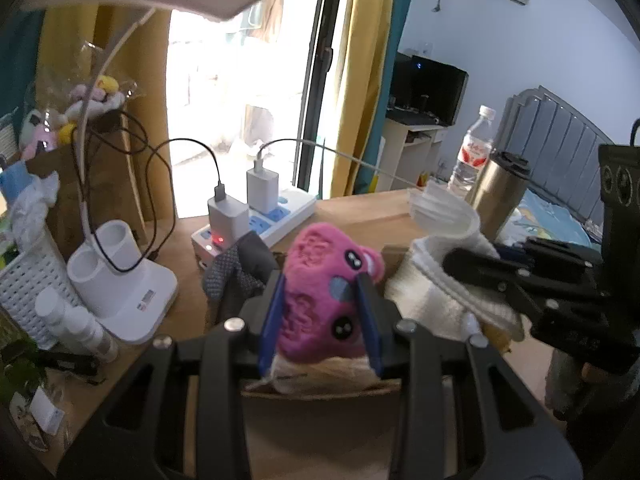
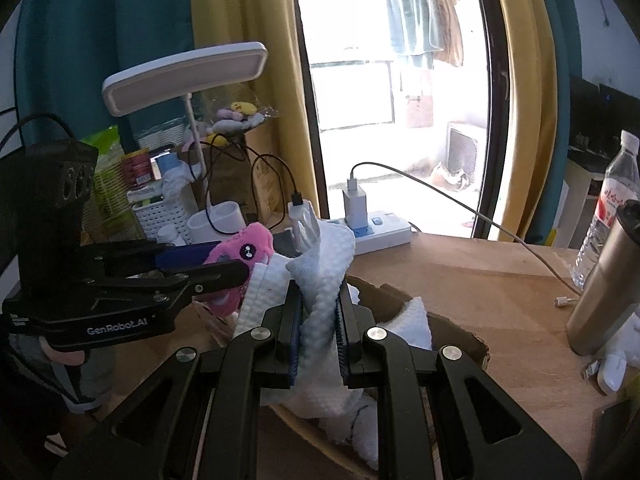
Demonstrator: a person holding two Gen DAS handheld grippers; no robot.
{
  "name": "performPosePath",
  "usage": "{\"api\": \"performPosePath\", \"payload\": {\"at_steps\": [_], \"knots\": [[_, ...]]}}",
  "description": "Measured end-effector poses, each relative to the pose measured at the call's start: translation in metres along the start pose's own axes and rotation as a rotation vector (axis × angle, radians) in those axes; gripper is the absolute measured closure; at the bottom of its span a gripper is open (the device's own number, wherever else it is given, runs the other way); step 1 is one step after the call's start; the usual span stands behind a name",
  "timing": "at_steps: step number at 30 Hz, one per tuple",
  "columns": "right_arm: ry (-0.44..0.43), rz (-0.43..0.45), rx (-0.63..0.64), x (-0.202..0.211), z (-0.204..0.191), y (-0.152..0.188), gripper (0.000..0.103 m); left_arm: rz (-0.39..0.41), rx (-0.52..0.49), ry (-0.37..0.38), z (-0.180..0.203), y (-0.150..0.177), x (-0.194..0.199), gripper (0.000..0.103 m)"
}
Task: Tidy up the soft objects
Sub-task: 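Carry the pink plush and white cloth over the cardboard box with both grippers, then open the left gripper to drop the plush while the right lowers and releases the cloth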
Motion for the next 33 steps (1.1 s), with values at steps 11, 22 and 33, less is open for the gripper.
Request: {"api": "performPosePath", "payload": {"at_steps": [11,22,33], "knots": [[0.018,-0.019,-0.039,-0.023,0.017,-0.003,0.087,-0.045,0.034,-0.015,-0.013,0.005,-0.039,0.063],[0.009,-0.047,-0.001,-0.042,-0.007,-0.007,0.087,-0.033,0.076,-0.027,-0.032,0.008,-0.027,0.04],[0.023,-0.133,-0.005,-0.08,-0.025,0.003,0.087,-0.018,0.128,-0.036,-0.056,0.023,-0.006,0.039]]}}
Point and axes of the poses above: each gripper's, at about its wrist camera, not at the fingertips, and x roughly against the way its jaws point, z to its right, y to its underside, the point moved 7 cm from there along -x, roughly the way its jaws point, and after that the axes turned 1 degree about z, right-handed, at the moved point
